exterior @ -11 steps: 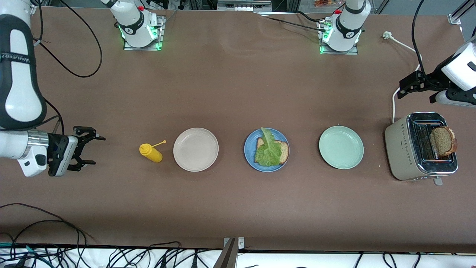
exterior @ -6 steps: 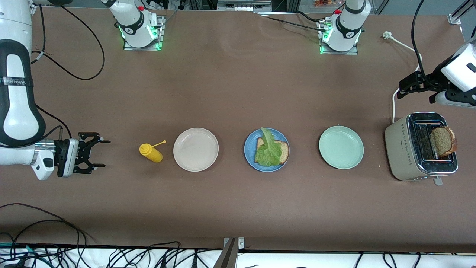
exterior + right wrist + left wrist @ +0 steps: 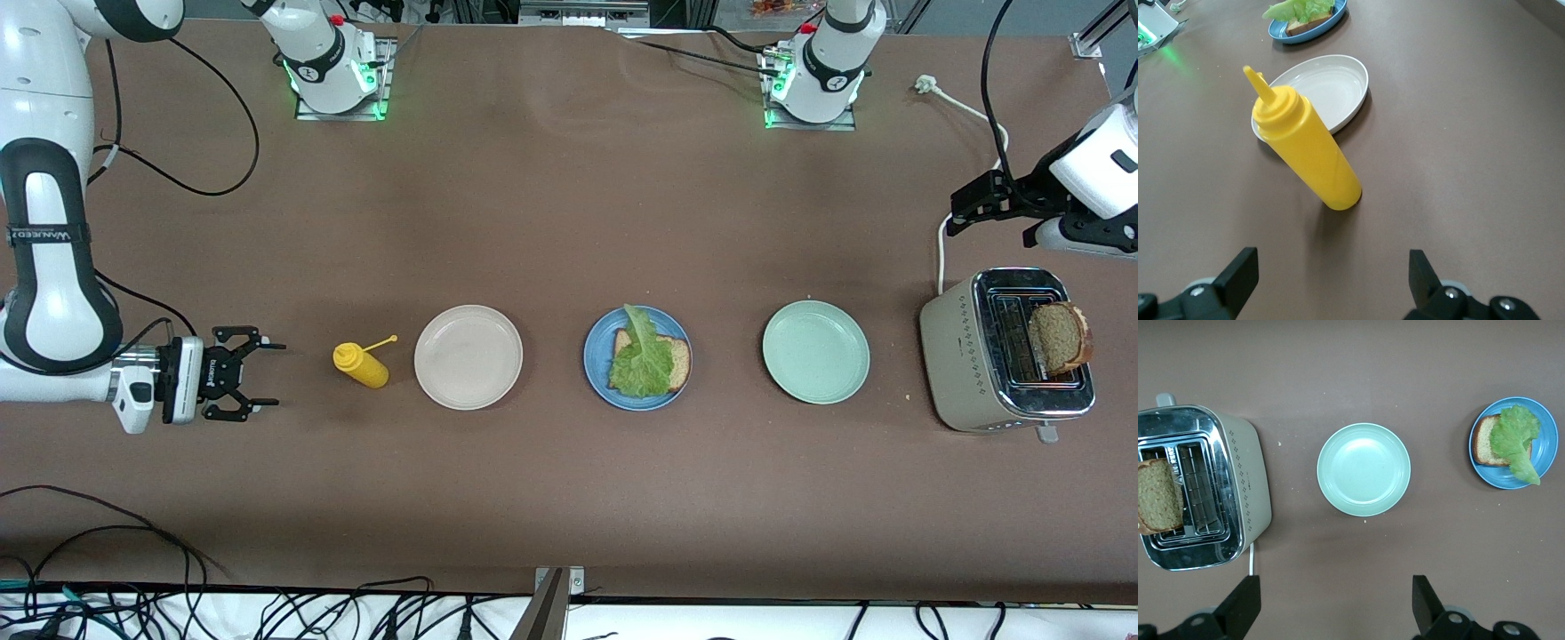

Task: Make sandwich in blue plate with both arms
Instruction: 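Close the right gripper around the yellow mustard bottle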

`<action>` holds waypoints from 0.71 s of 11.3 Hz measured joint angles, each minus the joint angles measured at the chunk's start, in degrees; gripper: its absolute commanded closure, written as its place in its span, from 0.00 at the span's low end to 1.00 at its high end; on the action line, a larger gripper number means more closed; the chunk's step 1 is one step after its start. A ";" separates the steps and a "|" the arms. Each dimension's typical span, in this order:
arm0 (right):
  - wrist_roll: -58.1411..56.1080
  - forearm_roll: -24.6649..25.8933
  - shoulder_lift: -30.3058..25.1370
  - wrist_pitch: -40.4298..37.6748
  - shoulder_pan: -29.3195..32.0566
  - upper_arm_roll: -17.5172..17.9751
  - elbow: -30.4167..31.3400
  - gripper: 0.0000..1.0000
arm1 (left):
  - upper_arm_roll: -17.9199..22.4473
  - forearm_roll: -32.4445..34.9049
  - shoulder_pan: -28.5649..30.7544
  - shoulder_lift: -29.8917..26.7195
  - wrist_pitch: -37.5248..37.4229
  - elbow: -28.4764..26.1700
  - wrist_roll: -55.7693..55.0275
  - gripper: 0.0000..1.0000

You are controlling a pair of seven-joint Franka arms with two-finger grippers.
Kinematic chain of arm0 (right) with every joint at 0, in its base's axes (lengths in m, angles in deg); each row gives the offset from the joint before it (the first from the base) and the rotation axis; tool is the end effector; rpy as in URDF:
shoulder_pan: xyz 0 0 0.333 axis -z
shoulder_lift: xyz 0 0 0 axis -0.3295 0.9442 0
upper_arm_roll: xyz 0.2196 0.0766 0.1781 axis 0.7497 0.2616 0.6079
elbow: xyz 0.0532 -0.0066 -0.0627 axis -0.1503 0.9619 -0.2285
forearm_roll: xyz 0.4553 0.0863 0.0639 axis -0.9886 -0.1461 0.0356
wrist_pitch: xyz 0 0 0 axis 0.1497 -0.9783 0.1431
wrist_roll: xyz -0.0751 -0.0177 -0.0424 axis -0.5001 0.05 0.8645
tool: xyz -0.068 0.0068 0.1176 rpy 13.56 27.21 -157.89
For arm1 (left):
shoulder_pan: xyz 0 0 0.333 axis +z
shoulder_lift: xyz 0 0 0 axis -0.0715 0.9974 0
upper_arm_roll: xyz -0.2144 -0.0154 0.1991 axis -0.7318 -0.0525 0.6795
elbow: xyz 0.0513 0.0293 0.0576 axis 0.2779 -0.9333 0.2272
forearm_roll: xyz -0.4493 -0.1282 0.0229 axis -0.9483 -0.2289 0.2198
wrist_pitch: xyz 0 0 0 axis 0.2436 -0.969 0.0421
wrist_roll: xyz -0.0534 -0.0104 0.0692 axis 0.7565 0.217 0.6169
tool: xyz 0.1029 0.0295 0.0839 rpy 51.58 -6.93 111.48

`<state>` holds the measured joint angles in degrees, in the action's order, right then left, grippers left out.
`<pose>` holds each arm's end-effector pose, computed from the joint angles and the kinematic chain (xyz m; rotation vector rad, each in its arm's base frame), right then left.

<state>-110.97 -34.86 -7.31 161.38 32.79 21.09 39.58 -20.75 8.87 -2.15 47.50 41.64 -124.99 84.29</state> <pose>0.7351 -0.0517 0.1471 -1.8905 -1.4732 -0.4589 0.6333 -0.0132 0.5367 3.0974 -0.1844 -0.0407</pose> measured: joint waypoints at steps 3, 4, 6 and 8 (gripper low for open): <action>-4.95 -3.10 2.22 0.70 -0.02 0.09 0.01 0.00 | -0.45 0.00 -0.25 0.00 0.00 0.00 0.00 0.00; -6.37 -3.93 3.03 0.72 -0.05 0.15 0.03 0.00 | -0.45 0.00 -0.25 0.01 -0.01 0.00 0.00 0.00; -9.51 -6.39 4.21 0.70 -0.12 0.44 1.42 0.00 | -0.41 0.10 -0.25 0.01 -0.01 0.00 0.00 0.00; -14.07 -10.14 4.64 0.70 -0.17 0.58 4.60 0.00 | -0.39 0.11 -0.25 0.01 -0.01 0.00 0.00 0.00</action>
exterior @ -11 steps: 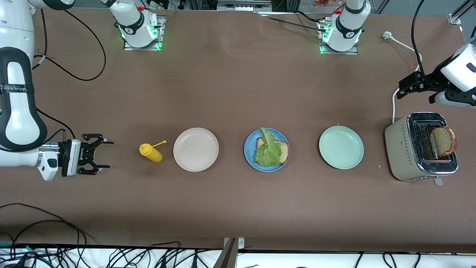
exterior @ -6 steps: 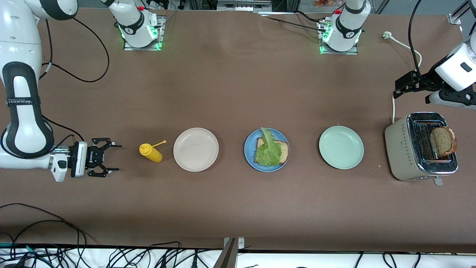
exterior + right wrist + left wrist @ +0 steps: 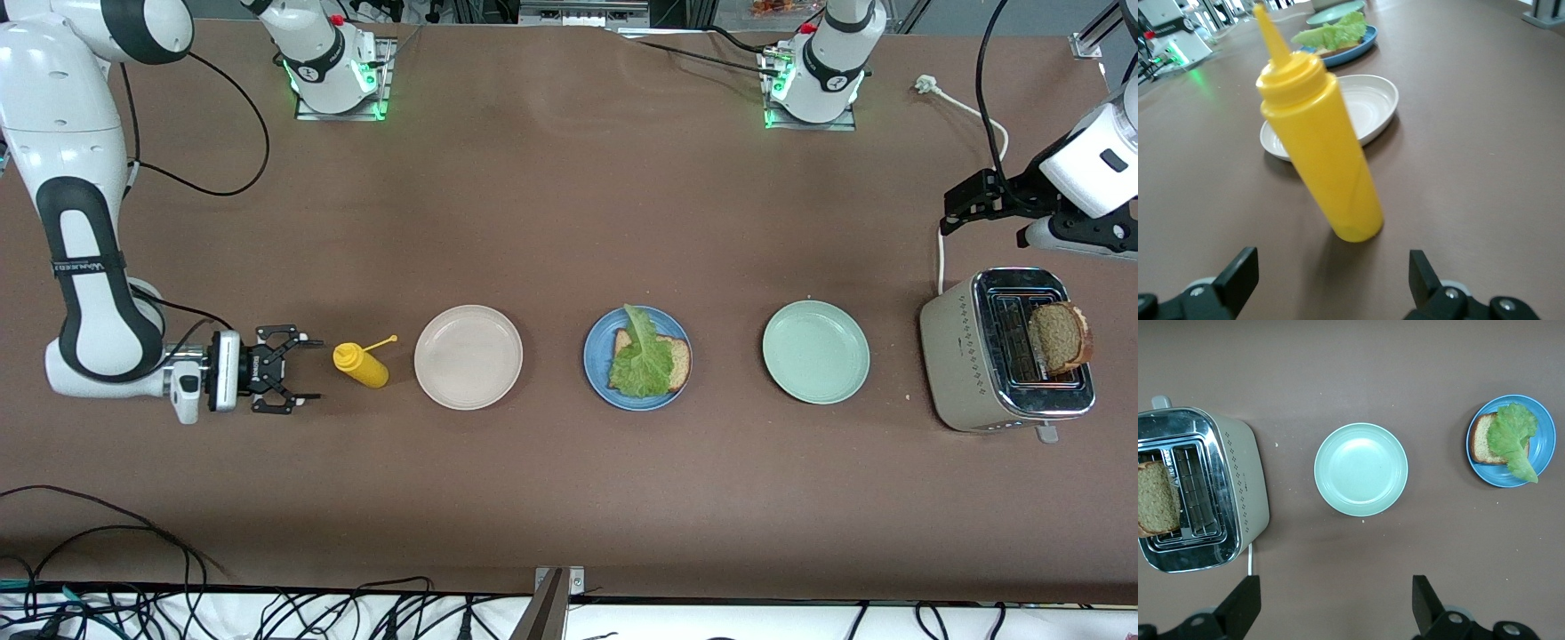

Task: Make sandwich in blue plate with both arms
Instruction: 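Close the right gripper around the yellow mustard bottle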

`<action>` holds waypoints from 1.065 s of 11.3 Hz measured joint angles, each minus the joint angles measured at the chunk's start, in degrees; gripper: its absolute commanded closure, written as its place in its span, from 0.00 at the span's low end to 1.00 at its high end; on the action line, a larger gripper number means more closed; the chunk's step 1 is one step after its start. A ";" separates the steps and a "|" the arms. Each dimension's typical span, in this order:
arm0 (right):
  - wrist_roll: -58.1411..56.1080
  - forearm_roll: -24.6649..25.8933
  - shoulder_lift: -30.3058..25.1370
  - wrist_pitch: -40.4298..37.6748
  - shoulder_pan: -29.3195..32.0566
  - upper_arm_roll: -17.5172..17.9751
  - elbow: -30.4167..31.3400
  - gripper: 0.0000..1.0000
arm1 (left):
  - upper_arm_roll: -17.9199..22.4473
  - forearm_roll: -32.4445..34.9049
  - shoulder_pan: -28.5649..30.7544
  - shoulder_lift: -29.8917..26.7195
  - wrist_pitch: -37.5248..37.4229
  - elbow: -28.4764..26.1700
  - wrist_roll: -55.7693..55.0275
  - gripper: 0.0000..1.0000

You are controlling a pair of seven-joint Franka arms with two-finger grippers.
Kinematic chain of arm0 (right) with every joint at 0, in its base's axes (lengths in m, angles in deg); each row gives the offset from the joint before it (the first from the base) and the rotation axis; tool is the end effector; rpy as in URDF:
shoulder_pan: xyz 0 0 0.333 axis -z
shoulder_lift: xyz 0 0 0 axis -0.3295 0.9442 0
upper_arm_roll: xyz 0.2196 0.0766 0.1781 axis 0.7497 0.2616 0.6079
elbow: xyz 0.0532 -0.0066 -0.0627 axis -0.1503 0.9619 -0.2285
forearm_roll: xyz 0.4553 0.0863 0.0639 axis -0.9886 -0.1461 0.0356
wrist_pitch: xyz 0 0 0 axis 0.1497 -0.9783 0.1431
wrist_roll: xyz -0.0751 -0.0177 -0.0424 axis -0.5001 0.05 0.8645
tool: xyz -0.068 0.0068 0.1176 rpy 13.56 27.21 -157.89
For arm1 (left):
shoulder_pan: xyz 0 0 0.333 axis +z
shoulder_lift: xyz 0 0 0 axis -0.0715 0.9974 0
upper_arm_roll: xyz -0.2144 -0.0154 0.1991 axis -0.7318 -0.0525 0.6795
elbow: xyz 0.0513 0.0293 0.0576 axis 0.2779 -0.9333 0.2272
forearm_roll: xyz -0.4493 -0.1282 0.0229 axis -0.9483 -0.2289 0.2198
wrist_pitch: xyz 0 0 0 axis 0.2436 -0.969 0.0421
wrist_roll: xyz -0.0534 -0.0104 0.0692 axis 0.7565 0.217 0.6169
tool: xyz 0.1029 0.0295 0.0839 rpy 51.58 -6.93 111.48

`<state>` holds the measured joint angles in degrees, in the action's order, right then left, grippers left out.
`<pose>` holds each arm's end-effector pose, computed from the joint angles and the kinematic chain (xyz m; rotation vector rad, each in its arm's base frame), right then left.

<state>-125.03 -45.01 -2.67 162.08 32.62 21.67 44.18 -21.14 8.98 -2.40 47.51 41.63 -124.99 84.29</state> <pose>0.7020 -0.0209 0.0667 -1.6931 -1.4487 -0.6186 0.6331 -0.0200 0.5366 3.0983 -0.2020 -0.0417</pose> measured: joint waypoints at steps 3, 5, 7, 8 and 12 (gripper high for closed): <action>-5.13 -3.52 0.08 0.05 0.00 0.01 4.11 0.00 | 0.01 0.49 0.00 0.00 0.00 0.00 0.00 0.00; -7.12 -5.23 0.08 0.26 -0.01 0.58 5.17 0.00 | -0.30 1.84 -0.02 0.00 0.00 0.00 0.00 0.00; -7.84 -5.60 0.07 1.87 -0.25 1.42 5.27 0.00 | -0.59 2.00 -0.03 0.00 0.00 0.00 0.00 0.00; -8.12 -5.61 0.07 2.72 -0.46 1.70 5.29 0.00 | -0.60 2.00 -0.02 0.00 0.00 0.00 0.00 0.00; -10.48 -9.04 0.46 6.73 -2.05 2.75 6.18 0.00 | -0.57 2.00 -0.01 0.00 0.00 0.00 0.00 0.00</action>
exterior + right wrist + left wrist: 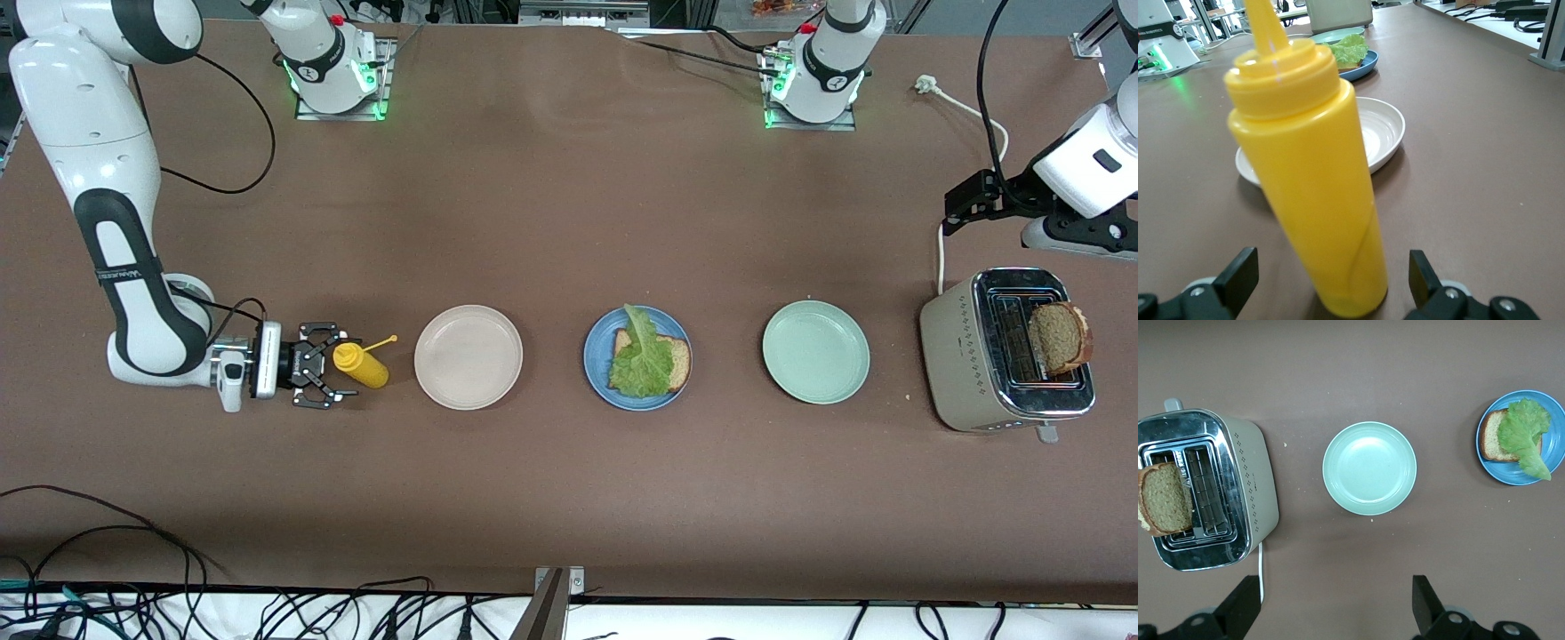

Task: Make sandwich in blue plate with both arms
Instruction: 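Close the right gripper around the yellow mustard bottle, then lift the mustard bottle with the right gripper over the lettuce sandwich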

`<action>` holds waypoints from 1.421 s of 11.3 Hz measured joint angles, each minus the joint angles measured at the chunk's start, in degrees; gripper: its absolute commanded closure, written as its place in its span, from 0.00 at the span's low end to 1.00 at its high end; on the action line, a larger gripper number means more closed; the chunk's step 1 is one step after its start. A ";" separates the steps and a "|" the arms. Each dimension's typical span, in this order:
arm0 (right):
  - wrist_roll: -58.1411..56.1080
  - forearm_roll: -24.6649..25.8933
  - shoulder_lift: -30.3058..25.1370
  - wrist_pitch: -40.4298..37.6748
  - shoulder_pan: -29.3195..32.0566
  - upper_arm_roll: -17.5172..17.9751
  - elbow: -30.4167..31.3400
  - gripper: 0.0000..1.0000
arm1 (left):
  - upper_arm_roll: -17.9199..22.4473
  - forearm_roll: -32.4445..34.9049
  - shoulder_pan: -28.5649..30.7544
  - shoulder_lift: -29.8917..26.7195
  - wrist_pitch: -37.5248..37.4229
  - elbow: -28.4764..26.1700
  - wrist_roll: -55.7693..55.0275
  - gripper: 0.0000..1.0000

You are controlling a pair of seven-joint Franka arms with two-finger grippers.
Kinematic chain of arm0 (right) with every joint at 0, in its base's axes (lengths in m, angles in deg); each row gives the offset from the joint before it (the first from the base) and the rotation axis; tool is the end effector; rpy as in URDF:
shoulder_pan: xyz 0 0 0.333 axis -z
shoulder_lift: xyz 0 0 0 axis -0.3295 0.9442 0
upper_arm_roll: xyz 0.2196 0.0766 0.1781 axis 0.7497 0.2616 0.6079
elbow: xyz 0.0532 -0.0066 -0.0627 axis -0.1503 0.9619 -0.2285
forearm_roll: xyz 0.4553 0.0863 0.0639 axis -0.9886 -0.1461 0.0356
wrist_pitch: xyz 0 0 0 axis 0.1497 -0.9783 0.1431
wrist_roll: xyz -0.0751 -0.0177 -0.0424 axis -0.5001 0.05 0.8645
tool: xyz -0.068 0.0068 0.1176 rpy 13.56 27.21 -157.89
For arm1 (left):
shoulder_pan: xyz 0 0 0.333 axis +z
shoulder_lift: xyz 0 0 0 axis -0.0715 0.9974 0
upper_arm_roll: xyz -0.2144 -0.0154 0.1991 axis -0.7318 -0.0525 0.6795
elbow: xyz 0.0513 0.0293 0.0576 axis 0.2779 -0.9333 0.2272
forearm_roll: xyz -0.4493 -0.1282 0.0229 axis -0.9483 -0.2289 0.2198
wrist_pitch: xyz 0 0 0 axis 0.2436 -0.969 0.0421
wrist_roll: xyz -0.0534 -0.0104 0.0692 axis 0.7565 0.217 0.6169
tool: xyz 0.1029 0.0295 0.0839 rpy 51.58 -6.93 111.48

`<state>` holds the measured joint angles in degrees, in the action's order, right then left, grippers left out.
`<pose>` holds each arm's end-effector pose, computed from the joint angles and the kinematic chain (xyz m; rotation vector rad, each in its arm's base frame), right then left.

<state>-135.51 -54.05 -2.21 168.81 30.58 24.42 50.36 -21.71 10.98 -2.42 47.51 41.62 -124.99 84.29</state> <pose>0.6811 0.0398 0.0286 -1.6179 -1.4560 -0.7858 0.6330 -0.0219 0.5365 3.1317 -0.2236 -0.0447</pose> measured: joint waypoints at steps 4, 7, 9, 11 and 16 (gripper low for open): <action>-0.91 -0.80 0.45 2.32 -1.23 0.23 0.06 0.79 | 0.01 0.00 0.01 0.00 0.00 0.00 0.00 0.00; -1.39 -1.58 0.64 3.99 -1.19 0.23 0.07 1.00 | 0.01 0.00 0.01 0.00 0.00 0.00 0.00 0.00; -1.50 -1.97 0.65 4.54 -1.21 0.25 0.06 1.00 | 0.01 0.00 0.01 0.00 0.00 0.00 0.00 0.00; -1.47 -2.06 0.58 5.54 -1.42 0.42 -0.07 1.00 | 0.01 0.00 0.03 0.00 0.00 0.00 0.00 0.00; 11.15 4.24 -3.81 10.16 -5.17 -0.05 -0.75 1.00 | 0.03 0.00 0.04 0.00 0.00 0.00 0.00 0.00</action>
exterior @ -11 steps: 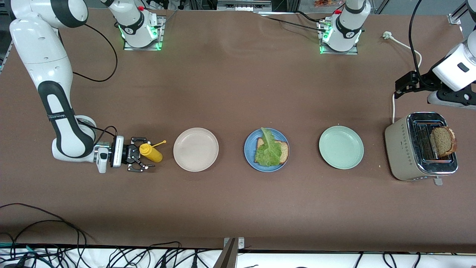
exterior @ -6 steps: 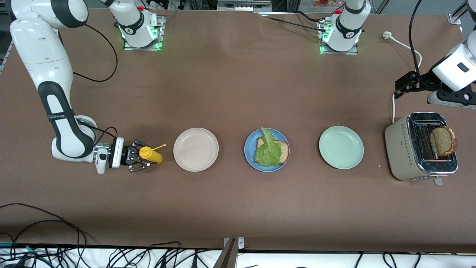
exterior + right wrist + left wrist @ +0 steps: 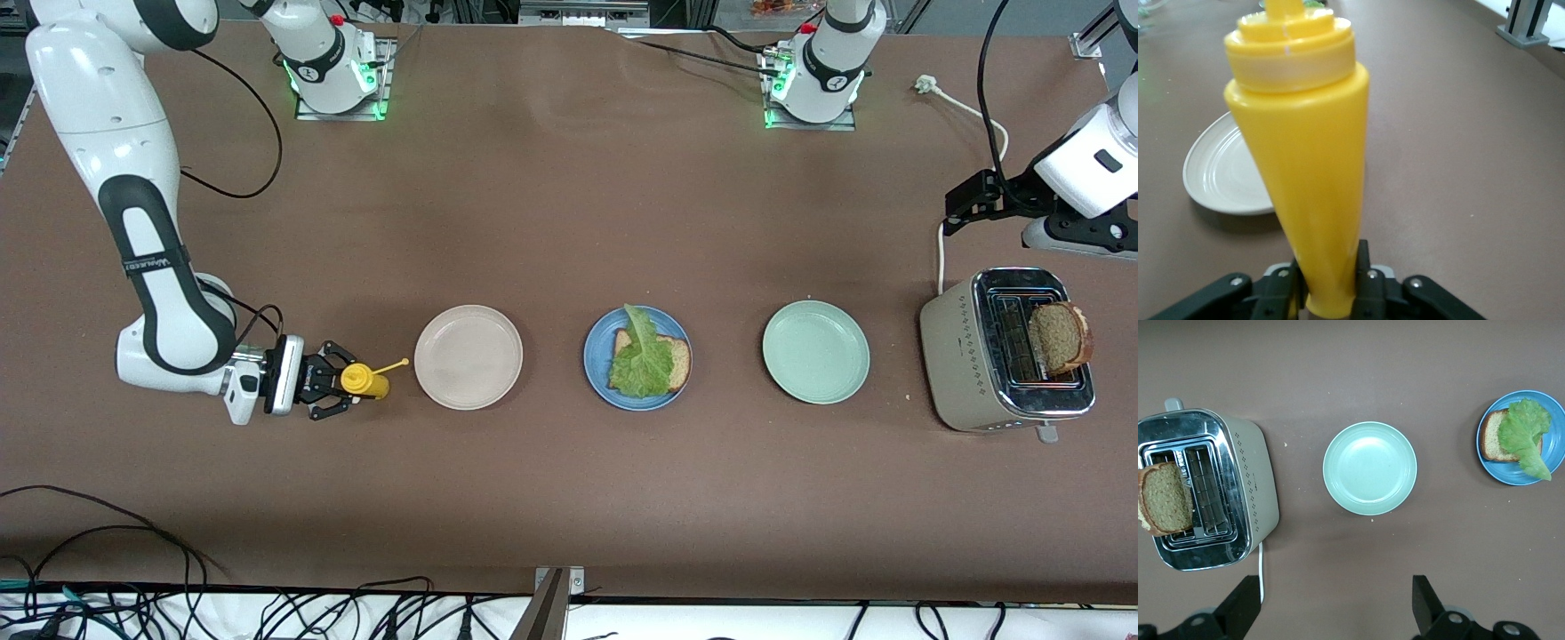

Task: Make sandwich in blue plate with both arms
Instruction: 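Lift the mustard bottle with the right gripper over the lettuce sandwich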

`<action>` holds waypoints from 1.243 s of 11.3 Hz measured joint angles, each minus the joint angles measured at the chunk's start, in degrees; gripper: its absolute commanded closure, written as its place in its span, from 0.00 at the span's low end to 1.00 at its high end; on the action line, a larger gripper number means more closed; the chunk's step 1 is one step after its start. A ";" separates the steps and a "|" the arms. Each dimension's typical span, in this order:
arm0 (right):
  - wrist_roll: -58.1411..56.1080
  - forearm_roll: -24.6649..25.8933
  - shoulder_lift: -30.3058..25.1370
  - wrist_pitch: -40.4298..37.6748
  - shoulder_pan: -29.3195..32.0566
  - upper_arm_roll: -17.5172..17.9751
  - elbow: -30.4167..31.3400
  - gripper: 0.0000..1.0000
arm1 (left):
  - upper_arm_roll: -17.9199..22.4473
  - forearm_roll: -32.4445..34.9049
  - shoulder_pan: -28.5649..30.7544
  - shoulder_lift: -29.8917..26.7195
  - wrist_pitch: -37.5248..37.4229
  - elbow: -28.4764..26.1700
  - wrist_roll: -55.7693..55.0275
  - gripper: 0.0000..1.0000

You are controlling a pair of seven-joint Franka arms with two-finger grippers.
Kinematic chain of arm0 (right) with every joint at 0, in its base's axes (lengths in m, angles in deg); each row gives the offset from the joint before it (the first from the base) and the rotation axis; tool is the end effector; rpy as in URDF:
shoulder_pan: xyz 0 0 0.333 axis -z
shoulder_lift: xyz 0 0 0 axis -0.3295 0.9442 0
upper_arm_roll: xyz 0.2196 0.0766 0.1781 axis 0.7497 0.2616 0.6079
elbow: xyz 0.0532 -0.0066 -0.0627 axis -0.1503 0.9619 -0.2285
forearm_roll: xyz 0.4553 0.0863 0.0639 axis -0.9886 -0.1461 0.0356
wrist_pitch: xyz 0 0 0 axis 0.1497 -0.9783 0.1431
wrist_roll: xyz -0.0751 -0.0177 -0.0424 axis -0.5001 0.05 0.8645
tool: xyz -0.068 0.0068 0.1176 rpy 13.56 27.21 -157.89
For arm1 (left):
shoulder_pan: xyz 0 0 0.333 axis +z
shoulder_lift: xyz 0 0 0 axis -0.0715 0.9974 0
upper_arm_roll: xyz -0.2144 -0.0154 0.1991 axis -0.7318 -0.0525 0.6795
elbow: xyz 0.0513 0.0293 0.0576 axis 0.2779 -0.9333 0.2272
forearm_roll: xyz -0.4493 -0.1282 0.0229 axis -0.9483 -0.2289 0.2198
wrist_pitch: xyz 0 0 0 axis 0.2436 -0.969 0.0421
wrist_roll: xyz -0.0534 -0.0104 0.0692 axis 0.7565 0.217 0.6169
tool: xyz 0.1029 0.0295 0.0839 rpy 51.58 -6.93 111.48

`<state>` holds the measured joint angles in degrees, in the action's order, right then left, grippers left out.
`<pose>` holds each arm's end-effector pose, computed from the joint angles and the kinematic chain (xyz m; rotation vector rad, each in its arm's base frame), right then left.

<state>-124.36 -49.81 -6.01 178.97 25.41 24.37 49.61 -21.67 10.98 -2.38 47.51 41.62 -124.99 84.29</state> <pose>0.7146 0.0744 0.0706 -1.8188 -1.5127 -0.7078 0.6330 -0.0210 0.5365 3.1319 -0.2214 -0.0447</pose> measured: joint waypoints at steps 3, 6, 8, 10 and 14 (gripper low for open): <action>14.00 8.86 -5.04 2.11 -4.61 -2.41 -0.09 1.00 | 0.05 0.00 0.01 0.00 0.00 0.00 0.00 0.00; 22.64 11.12 -7.72 2.16 -13.59 -9.82 -0.07 1.00 | 0.08 0.00 0.05 0.00 0.00 0.00 0.00 0.00; 28.07 13.40 -8.69 2.19 -20.36 -15.45 -0.09 1.00 | 0.09 0.00 0.14 0.00 0.00 0.00 0.00 0.00; 37.43 20.96 -10.35 2.23 -25.54 -17.91 -0.34 1.00 | 0.10 0.00 0.19 0.00 0.00 0.00 0.00 0.00; 58.25 36.48 -13.94 1.87 -33.93 -18.46 -0.44 1.00 | 0.11 0.00 0.25 0.01 0.00 0.00 0.00 0.00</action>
<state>-66.11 -13.33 -19.96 180.84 -8.53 5.91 49.17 -21.57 10.98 -2.13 47.52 41.62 -124.98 84.29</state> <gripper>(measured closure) 0.784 0.000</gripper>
